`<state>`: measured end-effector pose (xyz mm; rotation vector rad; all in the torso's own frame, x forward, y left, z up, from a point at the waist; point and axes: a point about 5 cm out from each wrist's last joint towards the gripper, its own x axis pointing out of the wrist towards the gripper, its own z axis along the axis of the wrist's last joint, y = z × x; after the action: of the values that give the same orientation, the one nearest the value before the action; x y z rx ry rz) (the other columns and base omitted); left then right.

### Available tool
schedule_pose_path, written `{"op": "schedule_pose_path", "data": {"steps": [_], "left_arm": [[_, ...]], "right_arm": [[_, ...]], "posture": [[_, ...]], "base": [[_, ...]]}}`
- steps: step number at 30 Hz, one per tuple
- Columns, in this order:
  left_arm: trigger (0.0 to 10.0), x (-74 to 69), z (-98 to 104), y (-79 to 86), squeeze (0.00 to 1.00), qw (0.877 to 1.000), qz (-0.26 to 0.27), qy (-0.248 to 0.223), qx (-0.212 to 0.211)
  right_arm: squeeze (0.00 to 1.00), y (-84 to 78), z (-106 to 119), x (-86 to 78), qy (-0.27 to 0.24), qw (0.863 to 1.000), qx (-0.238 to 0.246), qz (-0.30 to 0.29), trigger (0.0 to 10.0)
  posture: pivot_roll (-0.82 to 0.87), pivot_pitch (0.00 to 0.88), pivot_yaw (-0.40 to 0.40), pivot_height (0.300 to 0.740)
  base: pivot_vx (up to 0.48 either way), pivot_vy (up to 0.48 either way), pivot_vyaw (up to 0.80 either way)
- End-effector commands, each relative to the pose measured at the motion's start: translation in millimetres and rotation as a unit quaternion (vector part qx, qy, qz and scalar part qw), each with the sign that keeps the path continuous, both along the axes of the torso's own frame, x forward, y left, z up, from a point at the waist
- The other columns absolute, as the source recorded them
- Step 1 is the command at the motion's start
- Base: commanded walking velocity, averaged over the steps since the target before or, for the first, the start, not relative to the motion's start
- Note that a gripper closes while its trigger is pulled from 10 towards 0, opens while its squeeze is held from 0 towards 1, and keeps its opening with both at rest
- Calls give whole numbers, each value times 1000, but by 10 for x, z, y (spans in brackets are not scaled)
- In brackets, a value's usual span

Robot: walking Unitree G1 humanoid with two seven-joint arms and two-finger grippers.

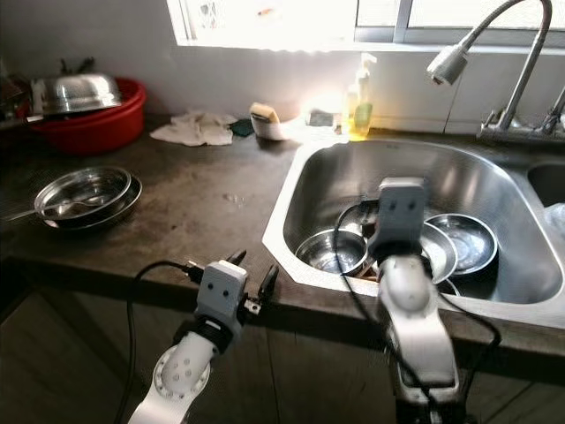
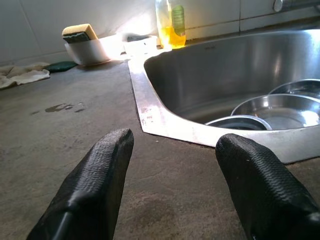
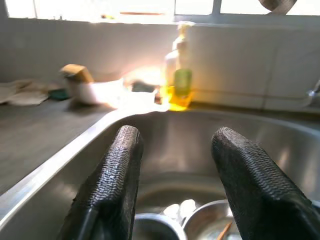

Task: Kitchen organization

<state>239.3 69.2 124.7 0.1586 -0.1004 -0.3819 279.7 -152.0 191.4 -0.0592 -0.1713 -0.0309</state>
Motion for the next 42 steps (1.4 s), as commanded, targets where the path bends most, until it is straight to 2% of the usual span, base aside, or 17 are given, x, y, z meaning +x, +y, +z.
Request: {"op": "schedule_pose_path", "data": {"steps": [1,5,12,18,33,35,42], "left_arm": [[10000,5,9,15,0,1000,1,2,1],[10000,7,9,29,0,1000,2,3,0],[10000,-3,7,8,0,1000,-7,2,3],[10000,2,12,9,0,1000,-5,2,1],[10000,-2,11,19,0,1000,-1,3,2],[10000,-4,9,18,0,1000,-2,4,4],[10000,-4,15,18,0,1000,2,3,3]], "right_arm": [[0,39,44,-115,-23,1000,3,17,10000],[0,62,-31,-204,-10,1000,0,29,10000],[0,94,-90,-270,-1,999,-4,43,10000],[0,92,-66,-240,-5,999,-5,41,10000],[0,76,50,-168,-29,999,-5,45,10000],[0,66,75,-156,-34,998,-6,44,10000],[0,27,139,-56,-37,998,-9,45,10000]], "posture": [[172,5,-29,740],[166,6,-24,740],[167,5,-20,740],[170,7,-24,740],[172,11,-26,740],[173,12,-25,740],[173,13,-28,740]], "base": [[0,0,0],[0,0,0],[0,257,761],[0,480,800],[0,0,800],[0,480,800],[0,69,493]]}}
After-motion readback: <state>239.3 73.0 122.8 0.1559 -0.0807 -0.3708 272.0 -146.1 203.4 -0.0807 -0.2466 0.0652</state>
